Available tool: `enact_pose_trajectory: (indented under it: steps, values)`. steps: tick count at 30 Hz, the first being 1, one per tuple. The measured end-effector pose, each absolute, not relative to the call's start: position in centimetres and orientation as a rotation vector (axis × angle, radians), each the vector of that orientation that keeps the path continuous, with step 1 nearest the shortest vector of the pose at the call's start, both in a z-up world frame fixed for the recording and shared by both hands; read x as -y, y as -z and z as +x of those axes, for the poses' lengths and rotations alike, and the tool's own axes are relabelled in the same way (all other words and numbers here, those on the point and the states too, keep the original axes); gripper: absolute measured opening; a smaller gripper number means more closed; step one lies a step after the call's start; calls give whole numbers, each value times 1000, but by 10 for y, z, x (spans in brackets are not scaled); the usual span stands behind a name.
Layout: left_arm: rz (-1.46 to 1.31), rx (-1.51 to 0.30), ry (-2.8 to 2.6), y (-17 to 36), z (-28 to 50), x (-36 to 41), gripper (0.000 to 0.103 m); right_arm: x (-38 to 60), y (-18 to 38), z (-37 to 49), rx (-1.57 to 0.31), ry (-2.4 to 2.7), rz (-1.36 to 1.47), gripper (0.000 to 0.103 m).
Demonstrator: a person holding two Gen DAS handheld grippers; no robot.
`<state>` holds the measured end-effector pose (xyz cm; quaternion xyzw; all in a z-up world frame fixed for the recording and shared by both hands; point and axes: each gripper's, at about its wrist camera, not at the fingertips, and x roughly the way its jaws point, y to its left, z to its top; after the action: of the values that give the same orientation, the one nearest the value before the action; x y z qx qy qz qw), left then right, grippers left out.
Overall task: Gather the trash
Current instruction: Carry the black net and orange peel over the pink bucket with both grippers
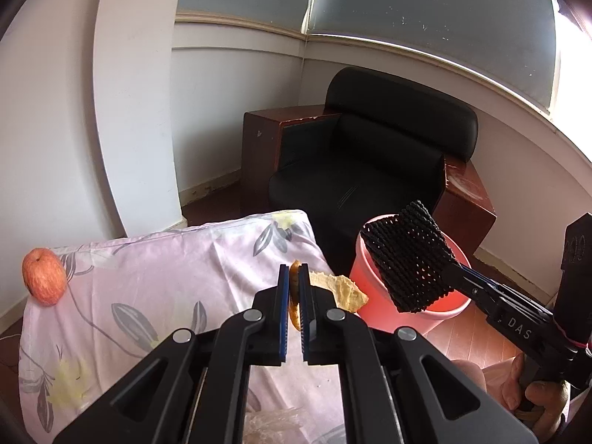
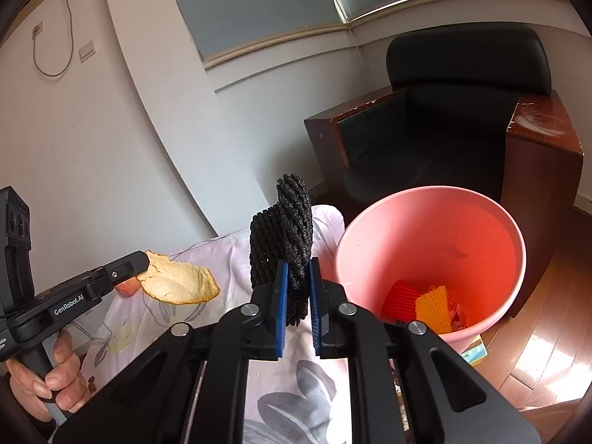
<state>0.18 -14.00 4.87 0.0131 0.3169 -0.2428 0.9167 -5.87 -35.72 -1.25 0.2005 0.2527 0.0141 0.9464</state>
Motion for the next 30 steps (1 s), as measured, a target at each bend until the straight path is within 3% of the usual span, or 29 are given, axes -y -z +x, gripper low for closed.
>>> enact_pose_trajectory:
  steps: [17, 30]
  values:
    - [74, -597, 641, -64, 10, 219, 4, 420, 20, -60, -490, 109, 451, 11]
    - [150, -571, 697, -45, 25, 285, 4, 448, 42, -46, -539, 164, 473, 11]
